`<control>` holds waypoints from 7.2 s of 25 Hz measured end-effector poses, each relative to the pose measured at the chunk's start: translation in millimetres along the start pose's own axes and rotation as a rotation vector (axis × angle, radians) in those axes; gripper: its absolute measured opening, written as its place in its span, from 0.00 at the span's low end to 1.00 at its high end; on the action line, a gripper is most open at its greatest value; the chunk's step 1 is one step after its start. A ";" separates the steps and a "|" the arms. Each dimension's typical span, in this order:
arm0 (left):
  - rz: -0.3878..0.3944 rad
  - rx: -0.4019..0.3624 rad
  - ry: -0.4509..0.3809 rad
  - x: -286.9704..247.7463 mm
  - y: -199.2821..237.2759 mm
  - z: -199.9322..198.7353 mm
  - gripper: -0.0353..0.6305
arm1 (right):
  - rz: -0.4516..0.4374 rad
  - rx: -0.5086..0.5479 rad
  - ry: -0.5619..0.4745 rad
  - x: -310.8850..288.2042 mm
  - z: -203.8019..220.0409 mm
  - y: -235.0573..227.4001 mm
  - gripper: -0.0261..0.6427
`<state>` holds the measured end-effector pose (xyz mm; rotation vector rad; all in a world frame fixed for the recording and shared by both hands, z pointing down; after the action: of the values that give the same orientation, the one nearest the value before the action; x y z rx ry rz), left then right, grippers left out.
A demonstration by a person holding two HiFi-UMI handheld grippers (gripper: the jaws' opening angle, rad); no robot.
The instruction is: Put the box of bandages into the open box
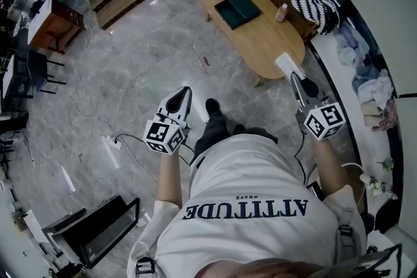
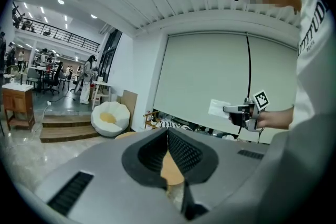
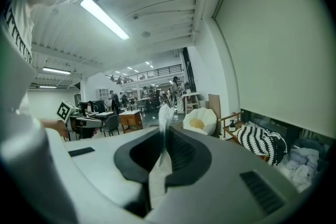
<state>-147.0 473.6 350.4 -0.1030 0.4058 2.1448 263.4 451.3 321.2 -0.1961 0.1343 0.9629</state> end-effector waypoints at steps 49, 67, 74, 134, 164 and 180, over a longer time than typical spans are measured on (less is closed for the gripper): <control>0.291 -0.010 0.091 -169.7 291.8 -90.4 0.09 | 0.198 -0.037 0.034 -266.4 -57.5 24.8 0.08; 0.175 -0.005 0.103 -230.6 302.0 -98.1 0.09 | 0.104 -0.073 0.032 -321.5 -52.7 -54.7 0.08; 0.117 -0.012 0.118 -280.3 305.2 -108.9 0.09 | 0.043 -0.074 0.048 -360.1 -59.6 -115.8 0.08; 0.318 -0.007 0.386 -597.5 455.4 -111.3 0.09 | 0.111 -0.499 0.299 -594.2 30.5 -281.8 0.08; 0.420 0.052 0.576 -703.3 495.9 25.7 0.09 | 0.266 -0.803 0.374 -673.9 238.3 -321.7 0.08; 0.400 0.061 0.652 -737.4 510.5 119.7 0.09 | 0.314 -0.919 0.494 -722.4 392.0 -340.5 0.08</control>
<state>-131.5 -335.1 755.8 -0.7525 0.9290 2.4513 146.4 -228.0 883.8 -1.2926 0.1692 1.2215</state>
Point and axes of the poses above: the fingertips, and each gripper's own axes: x backward along the fingers, y to its left, z out of its underside, the point moved 9 cm from there along x, backward along the fingers, and after that the axes turned 3 degrees about x, right-handed, at the moved point
